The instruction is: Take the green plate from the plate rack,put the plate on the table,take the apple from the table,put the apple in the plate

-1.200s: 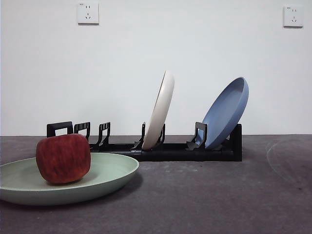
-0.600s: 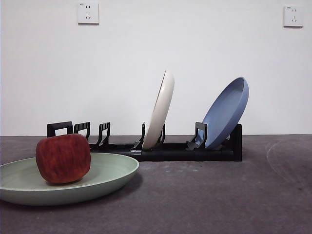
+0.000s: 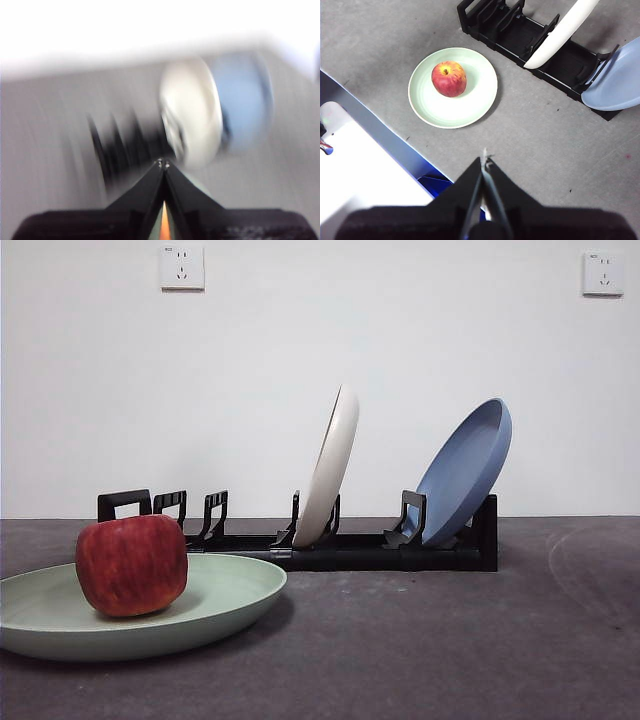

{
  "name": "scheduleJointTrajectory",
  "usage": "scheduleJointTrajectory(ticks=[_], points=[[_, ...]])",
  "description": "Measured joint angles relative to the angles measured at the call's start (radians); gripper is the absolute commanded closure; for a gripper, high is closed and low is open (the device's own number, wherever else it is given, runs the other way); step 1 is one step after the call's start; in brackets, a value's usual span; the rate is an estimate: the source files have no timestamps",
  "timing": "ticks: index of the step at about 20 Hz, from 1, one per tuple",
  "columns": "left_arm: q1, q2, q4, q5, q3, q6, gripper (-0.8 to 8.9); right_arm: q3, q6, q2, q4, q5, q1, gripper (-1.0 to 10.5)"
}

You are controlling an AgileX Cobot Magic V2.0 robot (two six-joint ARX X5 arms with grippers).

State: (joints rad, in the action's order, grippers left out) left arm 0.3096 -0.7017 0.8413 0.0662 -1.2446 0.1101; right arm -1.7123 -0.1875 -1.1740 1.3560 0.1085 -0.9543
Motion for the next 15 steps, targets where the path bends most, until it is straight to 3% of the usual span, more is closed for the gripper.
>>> scheduleJointTrajectory(ticks=[5, 10, 15], points=[[-0.146, 0.299, -0.700, 0.140, 0.570, 0.014, 8.17, 0.000, 0.000, 0.000, 0.000, 0.000, 0.000, 9.5], [-0.214, 0.426, -0.916, 0.109, 0.888, 0.015, 8.17, 0.000, 0.000, 0.000, 0.000, 0.000, 0.000, 9.5], [-0.235, 0.522, -0.941, 0.053, 1.075, 0.015, 8.17, 0.000, 0.000, 0.000, 0.000, 0.000, 0.000, 9.5]])
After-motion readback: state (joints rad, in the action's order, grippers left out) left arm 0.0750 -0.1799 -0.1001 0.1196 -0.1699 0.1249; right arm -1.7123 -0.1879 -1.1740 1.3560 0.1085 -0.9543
